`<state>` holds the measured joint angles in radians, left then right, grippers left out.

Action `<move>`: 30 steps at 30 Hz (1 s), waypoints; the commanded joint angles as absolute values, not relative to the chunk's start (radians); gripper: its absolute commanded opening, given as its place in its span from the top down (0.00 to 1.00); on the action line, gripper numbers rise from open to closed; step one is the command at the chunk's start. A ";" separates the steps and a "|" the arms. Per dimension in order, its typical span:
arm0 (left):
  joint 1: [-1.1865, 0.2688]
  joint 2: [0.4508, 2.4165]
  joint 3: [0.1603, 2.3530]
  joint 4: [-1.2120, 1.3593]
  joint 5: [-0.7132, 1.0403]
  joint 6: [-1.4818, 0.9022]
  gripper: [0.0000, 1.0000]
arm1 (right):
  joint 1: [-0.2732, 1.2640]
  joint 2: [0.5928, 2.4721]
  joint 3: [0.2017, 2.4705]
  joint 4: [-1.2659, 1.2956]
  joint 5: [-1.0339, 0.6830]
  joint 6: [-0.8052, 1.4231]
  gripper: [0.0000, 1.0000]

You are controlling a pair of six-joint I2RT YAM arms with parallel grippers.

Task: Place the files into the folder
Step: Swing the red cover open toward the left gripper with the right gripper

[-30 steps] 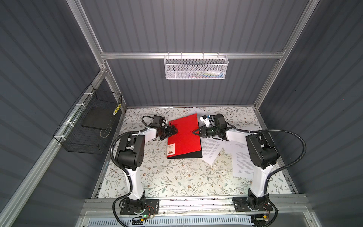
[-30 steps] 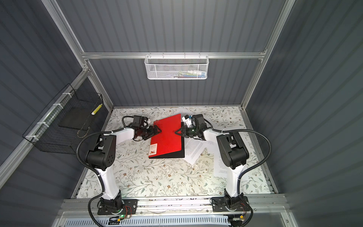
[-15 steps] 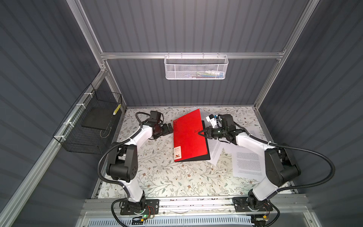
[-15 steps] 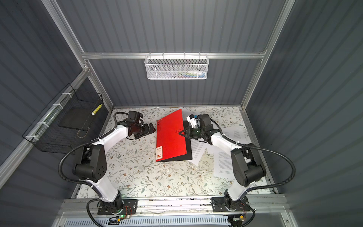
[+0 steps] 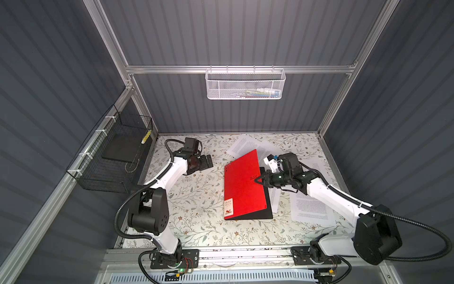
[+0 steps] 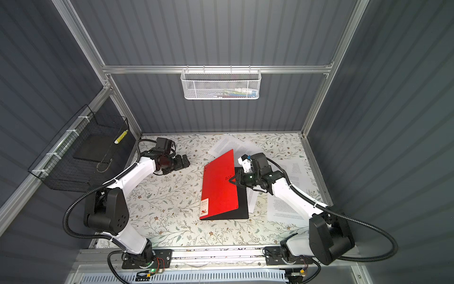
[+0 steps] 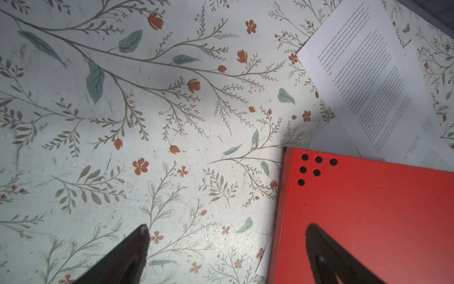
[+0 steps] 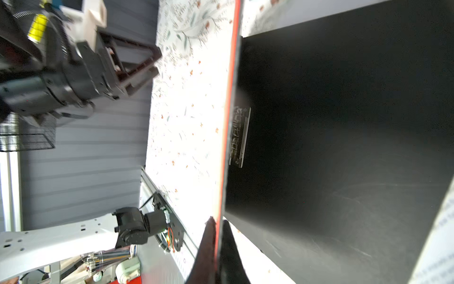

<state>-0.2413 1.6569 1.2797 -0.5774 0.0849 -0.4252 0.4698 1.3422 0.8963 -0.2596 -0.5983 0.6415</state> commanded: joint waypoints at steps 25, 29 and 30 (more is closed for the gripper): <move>-0.219 1.606 2.016 -1.127 -0.027 -0.421 0.00 | 0.813 1.696 1.478 -0.331 -0.670 0.551 0.31; -0.154 1.618 2.174 -1.187 0.048 -0.428 0.00 | 0.891 1.926 1.708 -0.349 -0.683 0.519 0.22; -0.140 1.617 2.189 -1.191 0.072 -0.427 0.00 | 0.903 1.978 1.761 -0.356 -0.692 0.517 0.22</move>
<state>-0.1780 1.5963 2.1342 -1.0706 0.0277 -0.4149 0.8684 1.8732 1.6726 -0.3161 -0.6582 0.5583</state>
